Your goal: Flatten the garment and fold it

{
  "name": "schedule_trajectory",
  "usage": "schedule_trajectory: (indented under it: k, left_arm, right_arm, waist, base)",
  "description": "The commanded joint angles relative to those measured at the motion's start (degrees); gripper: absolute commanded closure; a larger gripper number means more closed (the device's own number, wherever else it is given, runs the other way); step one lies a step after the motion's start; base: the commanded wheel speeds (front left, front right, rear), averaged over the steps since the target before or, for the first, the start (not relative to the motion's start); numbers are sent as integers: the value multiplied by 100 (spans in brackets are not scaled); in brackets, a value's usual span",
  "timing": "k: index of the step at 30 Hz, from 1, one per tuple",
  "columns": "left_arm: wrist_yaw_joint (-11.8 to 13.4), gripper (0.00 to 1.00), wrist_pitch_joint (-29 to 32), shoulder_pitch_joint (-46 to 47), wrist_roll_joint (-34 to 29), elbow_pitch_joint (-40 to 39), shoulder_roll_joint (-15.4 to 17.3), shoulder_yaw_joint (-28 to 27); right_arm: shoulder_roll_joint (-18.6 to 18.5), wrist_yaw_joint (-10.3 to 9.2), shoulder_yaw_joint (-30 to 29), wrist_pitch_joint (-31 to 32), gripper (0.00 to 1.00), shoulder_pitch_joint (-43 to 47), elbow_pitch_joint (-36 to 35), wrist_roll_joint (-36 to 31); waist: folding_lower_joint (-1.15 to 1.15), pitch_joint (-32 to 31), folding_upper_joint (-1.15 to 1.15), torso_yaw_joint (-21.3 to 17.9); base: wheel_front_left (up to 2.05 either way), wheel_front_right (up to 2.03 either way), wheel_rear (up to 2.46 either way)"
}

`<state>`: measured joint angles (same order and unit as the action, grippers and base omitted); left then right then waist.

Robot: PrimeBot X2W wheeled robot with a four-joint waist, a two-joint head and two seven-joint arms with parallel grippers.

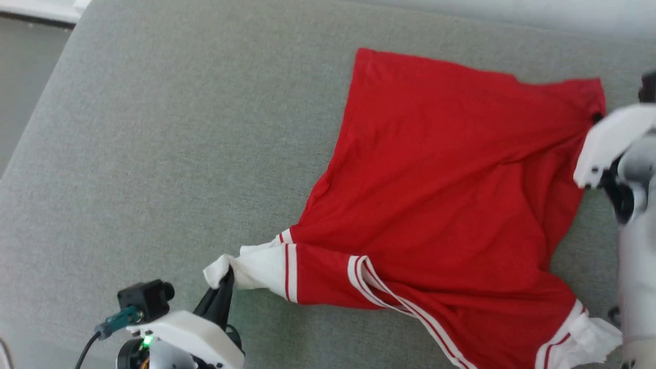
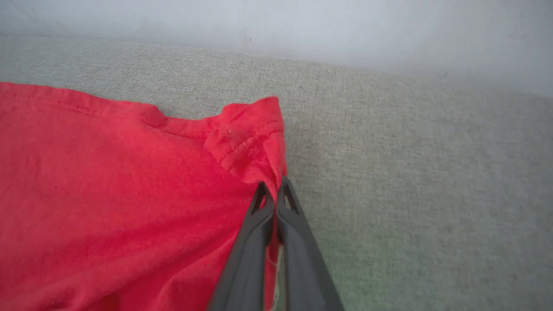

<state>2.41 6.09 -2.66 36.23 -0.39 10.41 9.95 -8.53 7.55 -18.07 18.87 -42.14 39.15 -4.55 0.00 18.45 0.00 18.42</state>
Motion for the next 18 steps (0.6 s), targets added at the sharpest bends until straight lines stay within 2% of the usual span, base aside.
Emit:
schedule_trajectory:
  k: [1, 4, 7, 15, 18]
  left_arm:
    - [41, 100, 1, -78, 15, -20, 45, -37]
    - [85, 100, 60, -221, 28, -96, 116, -71]
    - [137, 100, 138, -377, 32, -191, 199, -103]
    - [297, 100, 234, -670, 39, -509, 359, -239]
    - [343, 100, 249, -688, 35, -595, 394, -277]
  right_arm:
    - [40, -6, -70, -108, 100, 196, -93, 60]
    - [192, -6, -297, -306, 100, 878, -557, 258]
    - [333, -6, -518, -141, 100, 1699, -1249, 435]
    - [554, -6, -861, 1239, 100, 3746, -3455, 860]
    - [562, -6, -843, 1602, 100, 4207, -3763, 1185]
  waist:
    - [0, -295, 0, -247]
    - [0, -548, 0, -431]
    - [0, -776, 0, -614]
    - [0, -1035, 0, -1099]
    - [0, -1026, 0, -1243]
  base:
    - [0, 0, 0]
    - [0, 0, 0]
    - [0, 0, 0]
    - [0, 0, 0]
    - [0, 0, 0]
